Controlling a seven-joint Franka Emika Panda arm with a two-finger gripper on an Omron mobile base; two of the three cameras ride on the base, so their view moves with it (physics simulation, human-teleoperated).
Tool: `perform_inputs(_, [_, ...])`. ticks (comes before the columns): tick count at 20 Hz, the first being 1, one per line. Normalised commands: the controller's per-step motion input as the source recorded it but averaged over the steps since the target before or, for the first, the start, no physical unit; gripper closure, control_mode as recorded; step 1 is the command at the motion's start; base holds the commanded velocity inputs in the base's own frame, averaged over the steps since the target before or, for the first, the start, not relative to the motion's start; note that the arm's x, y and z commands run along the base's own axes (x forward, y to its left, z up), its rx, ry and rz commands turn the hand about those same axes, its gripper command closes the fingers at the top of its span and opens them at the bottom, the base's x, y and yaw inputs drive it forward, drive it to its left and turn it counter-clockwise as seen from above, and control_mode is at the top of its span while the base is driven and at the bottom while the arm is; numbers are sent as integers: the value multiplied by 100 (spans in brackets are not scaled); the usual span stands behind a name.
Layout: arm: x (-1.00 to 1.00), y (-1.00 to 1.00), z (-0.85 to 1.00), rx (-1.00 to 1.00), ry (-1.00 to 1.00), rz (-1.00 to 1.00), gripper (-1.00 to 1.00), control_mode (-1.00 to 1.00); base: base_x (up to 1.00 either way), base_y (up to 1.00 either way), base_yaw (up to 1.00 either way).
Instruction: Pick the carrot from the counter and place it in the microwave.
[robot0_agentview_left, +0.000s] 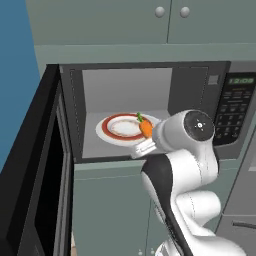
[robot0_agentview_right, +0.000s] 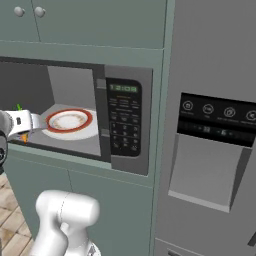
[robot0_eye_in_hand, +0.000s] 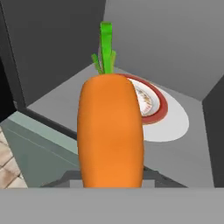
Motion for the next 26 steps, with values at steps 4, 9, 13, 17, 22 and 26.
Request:
perform_inputs(4, [100,10,0,0,-22,-6,100,-100,0,0,0])
perform_inputs(9, [98,1,-2,0,-5,-6,100,-100,0,0,0])
perform_inputs(13, [96,9,-30,0,0,-5,100,-100,0,0,0])
perform_inputs(17, [97,14,-12,0,12,-6,100,-100,0,0,0])
perform_inputs(22, [81,17,-26,0,19,-5,100,-100,0,0,0])
perform_inputs(26, [75,0,-49,0,20,-3,100,-100,0,0,0])
